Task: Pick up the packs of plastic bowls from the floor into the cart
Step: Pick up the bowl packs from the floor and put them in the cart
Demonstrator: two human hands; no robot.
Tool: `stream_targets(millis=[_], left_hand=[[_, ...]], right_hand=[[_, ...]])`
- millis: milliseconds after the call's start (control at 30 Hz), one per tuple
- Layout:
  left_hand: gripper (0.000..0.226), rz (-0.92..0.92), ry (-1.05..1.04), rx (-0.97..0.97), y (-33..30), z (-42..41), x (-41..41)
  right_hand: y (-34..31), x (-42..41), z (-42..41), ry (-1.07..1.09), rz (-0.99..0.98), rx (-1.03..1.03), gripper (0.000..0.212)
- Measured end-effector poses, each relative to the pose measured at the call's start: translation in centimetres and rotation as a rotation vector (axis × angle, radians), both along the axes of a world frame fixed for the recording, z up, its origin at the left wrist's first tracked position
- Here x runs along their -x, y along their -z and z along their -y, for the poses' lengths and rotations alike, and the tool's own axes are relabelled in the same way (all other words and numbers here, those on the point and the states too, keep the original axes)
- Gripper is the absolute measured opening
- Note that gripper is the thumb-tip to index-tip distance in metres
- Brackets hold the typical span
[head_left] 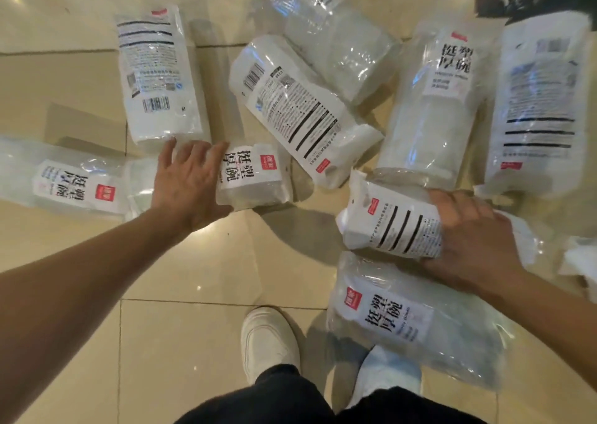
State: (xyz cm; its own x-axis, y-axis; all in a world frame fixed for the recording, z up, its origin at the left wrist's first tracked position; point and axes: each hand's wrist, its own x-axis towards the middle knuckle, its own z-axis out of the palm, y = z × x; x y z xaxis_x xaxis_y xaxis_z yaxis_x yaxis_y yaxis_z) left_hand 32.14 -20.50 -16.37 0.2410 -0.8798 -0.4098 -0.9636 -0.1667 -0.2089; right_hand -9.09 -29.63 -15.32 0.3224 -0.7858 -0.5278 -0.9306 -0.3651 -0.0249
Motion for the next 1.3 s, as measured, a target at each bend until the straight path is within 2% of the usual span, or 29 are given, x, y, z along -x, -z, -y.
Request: stream_targets(millis=[133,233,367,433,500,567,733,833,900,1000,1067,1133,1233,1300], left_hand=[[0.123,-0.132,-0.119,-0.057,-5.8,-1.8,2.9],[0.119,-0.321,-0.344,-0.025,-13.8,-3.0,5.6],[0.120,-0.872,-0.915,0.156,-30.6,-3.3,8.0],[0.104,-1.146,-1.104,0.162,-40.3,-3.2,9.5],[0.074,-1.330,-1.033,0.063,-49.6,-2.9,11.1],[0.060,-1.373,-0.883,0.033,-57.8,-2.0,12.4],[0.064,-1.448,-0.578,-0.001,-71.5,-0.4,17.3],[0.056,-1.551,-0.345,-0.127,-75.9,-0.7,22.5],[0.053,-1.622,-0.189,-0.266,-78.2,-1.7,27.0],[0.060,-1.620,0.026,-0.405,-81.1,-4.6,33.9],[0.075,-1.575,0.086,-0.480,-81.9,-7.3,38.8],[0.086,-1.529,0.109,-0.525,-82.1,-10.3,43.9],[0.084,-1.505,0.188,-0.601,-82.2,-15.6,51.5],[0.091,-1.478,0.230,-0.653,-82.5,-19.7,56.4]], right_hand=[[-4.8,-0.9,-1.4,0.076,0.092,-0.069,0.122],[-13.1,-1.9,-2.7,0.281,0.246,-0.136,0.113],[-29.6,-1.6,-3.8,0.762,0.604,-0.293,0.092],[-39.0,-1.3,-4.3,0.910,0.720,-0.394,0.089],[-48.6,-1.1,-5.1,0.974,0.811,-0.466,0.089],[-57.2,-0.5,-6.1,0.975,0.854,-0.443,0.096],[-71.6,4.6,-10.8,1.115,0.975,-0.274,0.095],[-76.5,9.5,-16.5,1.271,1.048,-0.105,0.089],[-78.8,13.0,-21.8,1.415,1.083,0.036,0.093],[-81.7,17.2,-30.0,1.551,1.180,0.195,0.083],[-83.1,19.8,-35.9,1.631,1.195,0.283,0.081],[-83.7,22.4,-41.5,1.688,1.198,0.363,0.089],[-84.4,26.7,-49.4,1.786,1.201,0.478,0.082],[-84.8,29.8,-54.3,1.811,1.236,0.538,0.076]])
